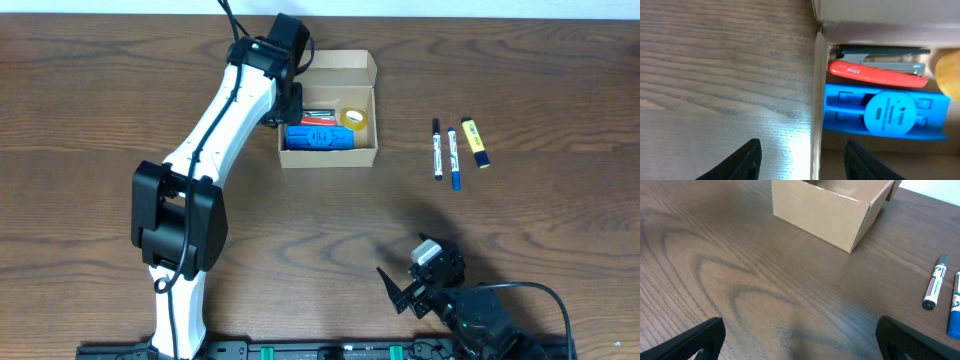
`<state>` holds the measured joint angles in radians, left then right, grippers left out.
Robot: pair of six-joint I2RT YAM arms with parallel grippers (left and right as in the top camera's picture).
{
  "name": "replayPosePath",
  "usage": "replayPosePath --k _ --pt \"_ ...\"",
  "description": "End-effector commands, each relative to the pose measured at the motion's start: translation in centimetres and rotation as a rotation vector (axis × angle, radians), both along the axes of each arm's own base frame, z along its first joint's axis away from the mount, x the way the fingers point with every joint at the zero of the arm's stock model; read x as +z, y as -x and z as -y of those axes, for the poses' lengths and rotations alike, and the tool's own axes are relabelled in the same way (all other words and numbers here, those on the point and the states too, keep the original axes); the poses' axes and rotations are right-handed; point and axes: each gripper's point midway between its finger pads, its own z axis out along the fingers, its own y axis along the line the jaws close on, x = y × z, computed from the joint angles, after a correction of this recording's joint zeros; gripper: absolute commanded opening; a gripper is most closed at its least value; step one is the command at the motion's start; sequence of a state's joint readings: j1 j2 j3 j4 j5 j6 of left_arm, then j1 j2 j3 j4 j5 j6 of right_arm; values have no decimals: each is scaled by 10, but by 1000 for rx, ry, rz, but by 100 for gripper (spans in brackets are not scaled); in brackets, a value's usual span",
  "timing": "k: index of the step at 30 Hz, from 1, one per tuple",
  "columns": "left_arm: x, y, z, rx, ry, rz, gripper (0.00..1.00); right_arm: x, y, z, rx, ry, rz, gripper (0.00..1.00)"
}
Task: Pack container
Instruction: 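Push the box contents with the left gripper to settle them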
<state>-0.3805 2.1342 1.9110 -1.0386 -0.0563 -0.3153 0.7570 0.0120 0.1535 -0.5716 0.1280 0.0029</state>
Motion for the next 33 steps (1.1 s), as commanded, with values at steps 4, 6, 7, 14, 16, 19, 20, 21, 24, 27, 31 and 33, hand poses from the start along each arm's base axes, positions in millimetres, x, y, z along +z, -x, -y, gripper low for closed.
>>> replayPosePath --k 4,6,7,14,16,19,20,21,24,27,31,33 --pt "-25 11 -5 -61 -7 -66 49 0 2 -2 17 7 8 99" --pt "-29 12 -7 -70 -2 -78 47 0 2 -2 17 7 8 99" --pt "-30 13 -6 -83 5 -81 46 0 2 -2 17 7 8 99" --pt "-37 14 -7 -122 14 -92 20 0 2 -2 17 7 8 99" --pt "-37 14 -8 -139 18 -98 12 0 2 -2 17 7 8 99" --pt "-38 20 -13 -141 9 -125 6 0 2 -2 17 7 8 99" --pt "-38 23 -14 -147 4 -138 6 0 2 -2 17 7 8 99" --pt "-39 27 -15 -150 -1 -154 6 0 2 -2 17 7 8 99" --pt "-39 35 -18 -148 -10 -188 6 0 2 -2 17 7 8 99" --pt "-40 42 -22 -145 -17 -219 6 0 2 -2 17 7 8 99" --pt "-40 49 -20 -146 1 -249 6 0 2 -2 17 7 8 99" --pt "-40 53 -17 -145 20 -266 6 0 2 -2 17 7 8 99"
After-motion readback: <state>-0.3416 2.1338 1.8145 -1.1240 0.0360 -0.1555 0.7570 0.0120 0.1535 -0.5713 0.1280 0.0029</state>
